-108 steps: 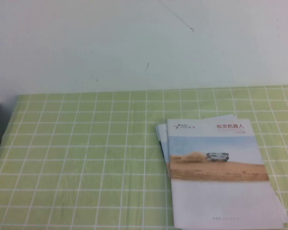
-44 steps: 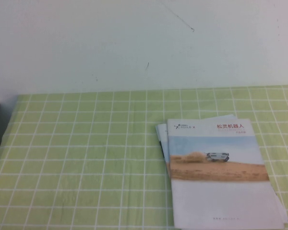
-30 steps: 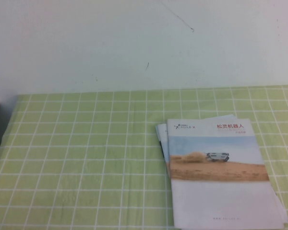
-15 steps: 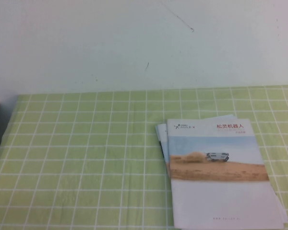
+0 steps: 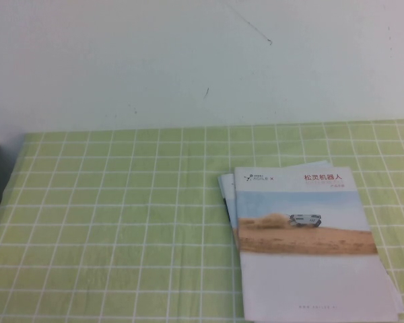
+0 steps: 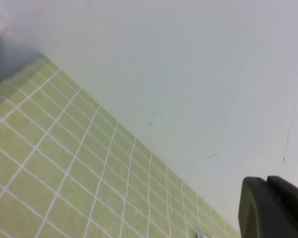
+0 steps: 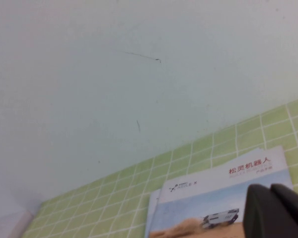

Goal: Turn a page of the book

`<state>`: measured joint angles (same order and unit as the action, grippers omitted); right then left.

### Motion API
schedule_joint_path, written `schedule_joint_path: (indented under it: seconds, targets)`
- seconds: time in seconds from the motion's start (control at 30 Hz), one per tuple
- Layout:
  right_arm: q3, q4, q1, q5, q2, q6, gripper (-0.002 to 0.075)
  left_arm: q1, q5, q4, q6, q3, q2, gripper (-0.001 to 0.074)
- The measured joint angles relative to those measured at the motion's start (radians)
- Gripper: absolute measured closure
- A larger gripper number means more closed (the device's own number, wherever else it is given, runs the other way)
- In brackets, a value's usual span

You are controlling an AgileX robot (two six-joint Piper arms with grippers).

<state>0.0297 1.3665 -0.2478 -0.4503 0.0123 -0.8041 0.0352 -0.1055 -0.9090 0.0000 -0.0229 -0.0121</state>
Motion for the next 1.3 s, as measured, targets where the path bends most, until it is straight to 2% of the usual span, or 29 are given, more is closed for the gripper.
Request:
schedule_joint_path:
  seconds: [0.23,0.47,0.7,0.93,1.07,1.2,1.3]
  targets:
    - [0.000,0.016,0.000,0.040,0.000,-0.085,0.0728,0.000,0.054,-0.032,0.000,0.000,0.000,0.0738]
    - [0.000,0.104,0.000,0.102,0.000,-0.117,0.0728,0.000,0.051,-0.085,0.024,0.000,0.000,0.0738]
    - [0.000,0.059,0.000,0.110,0.000,-0.243,0.0728,0.000,-0.124,-0.061,0.194,0.022,0.028,0.0738]
    - [-0.025,0.028,0.000,0.078,-0.120,-0.361,0.0728,0.000,-0.295,0.071,0.412,0.309,0.366,0.0738]
    - [-0.129,-0.006,0.000,0.044,-0.316,-0.462,0.0728,0.000,-0.406,0.170,0.476,0.497,0.634,0.0738]
    - [-0.244,-0.024,0.000,0.019,-0.486,-0.578,0.0728,0.000,-0.448,0.178,0.530,0.624,0.845,0.0738]
    - [-0.297,0.051,0.000,-0.033,-0.558,-0.650,0.0728,-0.031,-0.453,0.174,0.574,0.710,0.974,0.0738]
